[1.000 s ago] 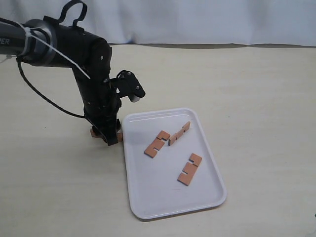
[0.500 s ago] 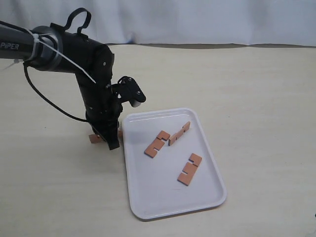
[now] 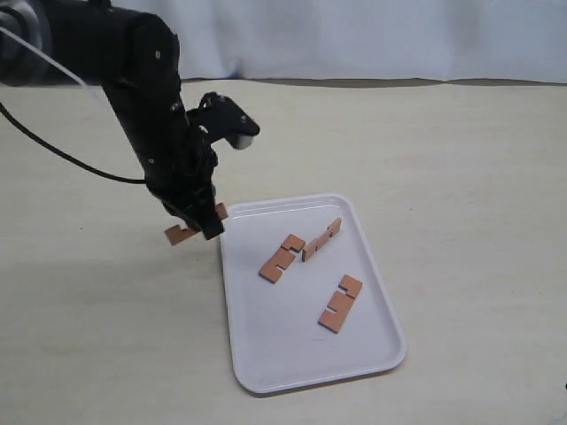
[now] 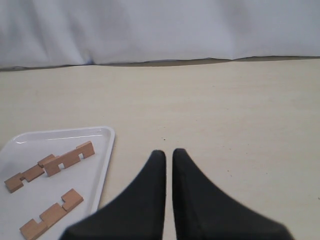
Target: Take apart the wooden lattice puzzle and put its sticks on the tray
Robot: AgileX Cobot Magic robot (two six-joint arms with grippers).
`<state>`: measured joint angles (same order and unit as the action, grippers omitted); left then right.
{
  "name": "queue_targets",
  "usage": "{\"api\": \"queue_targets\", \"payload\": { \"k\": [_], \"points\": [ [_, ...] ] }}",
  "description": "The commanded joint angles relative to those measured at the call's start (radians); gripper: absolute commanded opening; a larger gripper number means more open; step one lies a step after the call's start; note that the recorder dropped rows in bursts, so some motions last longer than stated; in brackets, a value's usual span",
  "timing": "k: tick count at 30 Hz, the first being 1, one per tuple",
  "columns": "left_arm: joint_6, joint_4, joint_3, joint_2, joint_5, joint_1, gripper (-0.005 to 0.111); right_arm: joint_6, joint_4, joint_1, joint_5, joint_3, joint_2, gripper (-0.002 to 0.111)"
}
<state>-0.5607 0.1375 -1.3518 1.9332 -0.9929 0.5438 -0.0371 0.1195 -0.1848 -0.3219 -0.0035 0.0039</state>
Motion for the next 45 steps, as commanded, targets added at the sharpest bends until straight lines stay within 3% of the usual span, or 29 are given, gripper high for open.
{"api": "queue_targets", "payload": {
  "k": [1,6,17,21,27,30,36,42,45],
  "points": [
    [0.004,0.306,0.001,-0.027,0.036,0.013,0.000,-0.001,0.000,0.004,0.006,0.003,-0.004,0.005],
    [-0.011,0.451,0.001,0.028,0.084,0.077,0.000,-0.001,0.000,0.004,0.006,0.003,-0.004,0.005],
    [-0.011,0.411,0.001,0.114,0.208,0.211,0.001,-0.001,0.000,0.004,0.006,0.003,-0.004,0.005],
    [-0.011,0.397,0.001,0.135,0.238,0.213,0.014,-0.001,0.000,0.004,0.006,0.003,-0.004,0.005],
    [-0.011,0.366,-0.001,0.139,0.269,0.212,0.050,-0.001,0.000,0.004,0.006,0.003,-0.004,0.005],
    [-0.003,0.352,-0.030,0.125,0.233,0.212,0.058,-0.001,0.000,0.004,0.006,0.003,-0.004,0.005],
    [0.206,0.150,-0.118,0.045,0.076,0.212,0.052,-0.001,0.000,0.004,0.006,0.003,-0.004,0.005],
    [0.519,-0.288,-0.127,-0.065,-0.069,0.206,0.004,-0.001,0.000,0.004,0.006,0.003,-0.004,0.005],
    [0.567,-0.342,-0.126,-0.088,-0.182,0.163,0.000,-0.001,0.000,0.004,0.006,0.003,-0.004,0.005]
  ]
}}
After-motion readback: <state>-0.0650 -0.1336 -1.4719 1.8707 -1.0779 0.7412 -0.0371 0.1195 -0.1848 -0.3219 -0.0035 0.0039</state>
